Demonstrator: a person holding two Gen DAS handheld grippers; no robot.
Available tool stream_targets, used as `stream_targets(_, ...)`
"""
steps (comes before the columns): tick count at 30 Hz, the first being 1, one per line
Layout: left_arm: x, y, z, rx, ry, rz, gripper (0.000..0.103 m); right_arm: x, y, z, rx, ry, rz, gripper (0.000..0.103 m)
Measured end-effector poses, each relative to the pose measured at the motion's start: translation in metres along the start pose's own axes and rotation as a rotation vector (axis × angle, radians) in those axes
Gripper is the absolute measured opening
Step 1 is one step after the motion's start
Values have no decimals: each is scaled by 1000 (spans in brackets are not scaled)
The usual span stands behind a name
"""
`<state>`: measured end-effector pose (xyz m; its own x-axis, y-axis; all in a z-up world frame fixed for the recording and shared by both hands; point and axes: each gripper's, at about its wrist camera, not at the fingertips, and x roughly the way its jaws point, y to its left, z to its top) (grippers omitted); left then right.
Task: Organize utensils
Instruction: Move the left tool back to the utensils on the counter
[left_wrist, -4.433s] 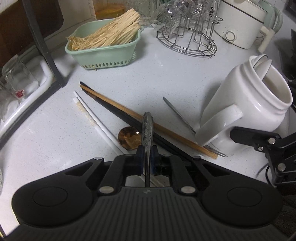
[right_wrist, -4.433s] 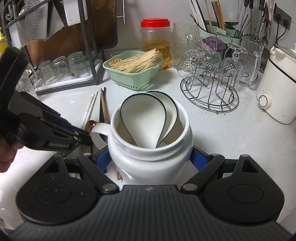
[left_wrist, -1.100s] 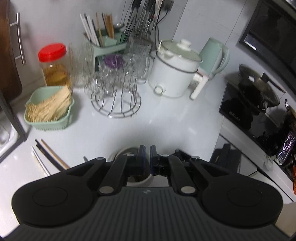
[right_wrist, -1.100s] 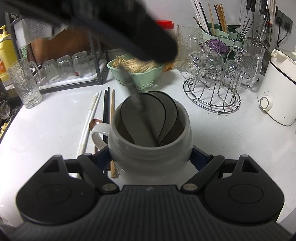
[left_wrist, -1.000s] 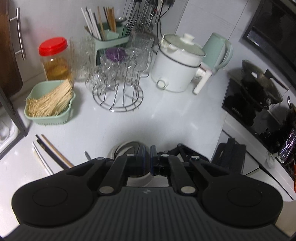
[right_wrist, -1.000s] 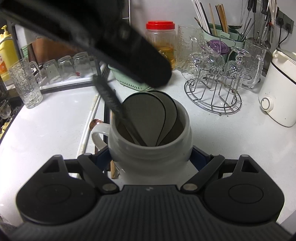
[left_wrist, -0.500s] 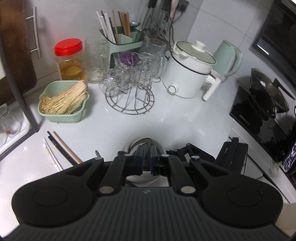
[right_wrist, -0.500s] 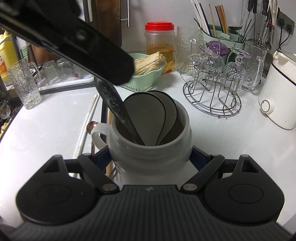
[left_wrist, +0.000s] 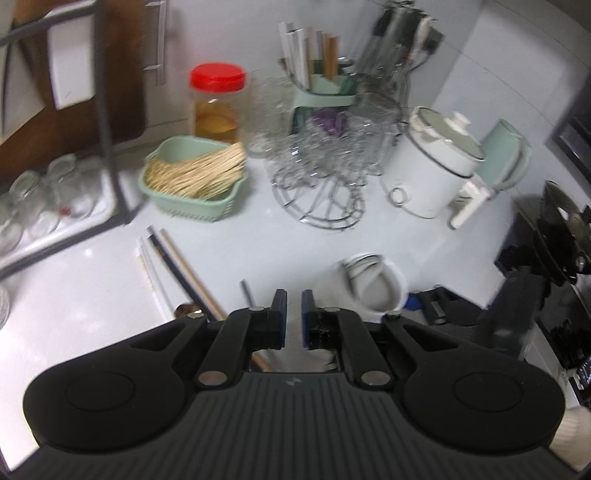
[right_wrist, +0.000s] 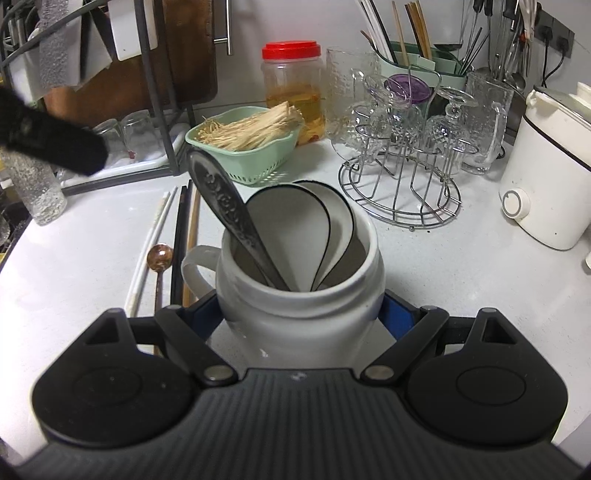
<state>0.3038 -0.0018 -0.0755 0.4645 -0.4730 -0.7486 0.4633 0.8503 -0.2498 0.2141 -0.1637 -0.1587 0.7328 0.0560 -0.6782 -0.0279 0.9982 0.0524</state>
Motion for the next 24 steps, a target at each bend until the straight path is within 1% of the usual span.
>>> stream_targets(1, 2, 3, -3, -3, 2, 13, 25, -1, -1, -1, -2, -2, -1, 91)
stream_targets(3, 5, 9, -10, -16, 7, 28, 29, -4, -5, -5, 3, 0, -4, 91)
stream_targets(8, 17, 22, -32, -46, 35, 44, 29, -11, -14, -8, 14, 14, -15, 91)
stream_targets(11, 25, 29, -45, -72, 39, 57, 29, -11, -15, -7, 15, 29, -16, 91)
stream_targets(14, 29, 36, -59, -88, 30, 87, 29, -10, -15, -5, 7, 45, -13, 91)
stream_targets(17, 32, 47, -74, -140, 27, 103, 29, -9, -17, -3, -2, 59, -4, 91)
stream_targets(21, 40, 61, -91, -180, 38, 135, 29, -9, -18, -2, -11, 65, 3, 91)
stream_targets(24, 47, 68, -99, -189, 48, 147, 29, -9, -18, -1, -21, 72, 9, 91)
